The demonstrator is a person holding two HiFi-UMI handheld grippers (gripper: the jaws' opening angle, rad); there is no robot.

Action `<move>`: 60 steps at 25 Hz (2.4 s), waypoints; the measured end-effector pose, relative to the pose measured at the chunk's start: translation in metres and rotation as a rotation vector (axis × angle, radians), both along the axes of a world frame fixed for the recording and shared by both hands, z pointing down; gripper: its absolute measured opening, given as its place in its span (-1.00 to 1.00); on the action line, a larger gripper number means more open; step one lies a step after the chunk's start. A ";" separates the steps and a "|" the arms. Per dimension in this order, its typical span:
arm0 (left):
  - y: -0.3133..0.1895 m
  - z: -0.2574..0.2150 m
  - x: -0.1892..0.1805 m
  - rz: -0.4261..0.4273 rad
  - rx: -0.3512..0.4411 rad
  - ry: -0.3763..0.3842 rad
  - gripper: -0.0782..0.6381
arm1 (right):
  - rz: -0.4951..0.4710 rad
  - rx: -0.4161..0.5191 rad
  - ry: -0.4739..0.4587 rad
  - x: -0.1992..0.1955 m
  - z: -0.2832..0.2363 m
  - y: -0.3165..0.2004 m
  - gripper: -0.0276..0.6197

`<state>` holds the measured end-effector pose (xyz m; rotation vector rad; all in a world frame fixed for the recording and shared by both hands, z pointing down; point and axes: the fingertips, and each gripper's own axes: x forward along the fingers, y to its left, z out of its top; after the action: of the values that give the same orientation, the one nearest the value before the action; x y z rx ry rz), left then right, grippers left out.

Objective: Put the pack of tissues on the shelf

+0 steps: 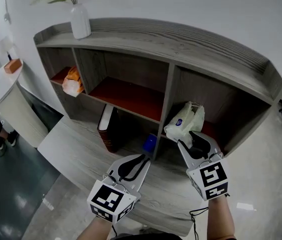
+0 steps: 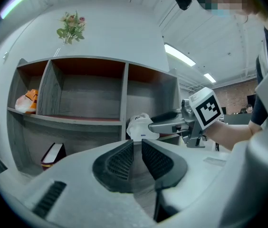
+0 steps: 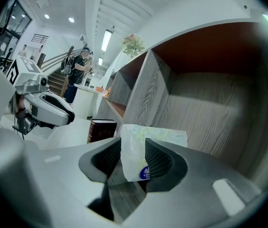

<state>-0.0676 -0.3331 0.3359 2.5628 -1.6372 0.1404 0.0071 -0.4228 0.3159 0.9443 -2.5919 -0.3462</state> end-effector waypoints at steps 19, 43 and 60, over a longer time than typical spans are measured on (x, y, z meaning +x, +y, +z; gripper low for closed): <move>0.018 -0.019 0.007 0.051 0.058 0.011 -0.66 | 0.145 0.016 -0.146 0.031 -0.014 0.044 -0.46; 0.070 -0.007 0.037 0.165 0.040 0.027 -0.66 | 0.270 -0.073 -0.222 0.066 0.012 0.125 -0.63; 0.100 0.021 0.047 0.185 -0.010 0.044 -0.66 | 0.286 -0.164 -0.251 0.067 0.047 0.168 -0.68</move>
<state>-0.0211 -0.2326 0.3567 2.6864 -1.3796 0.1048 0.0746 -0.2544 0.3633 1.3490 -2.5992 0.0644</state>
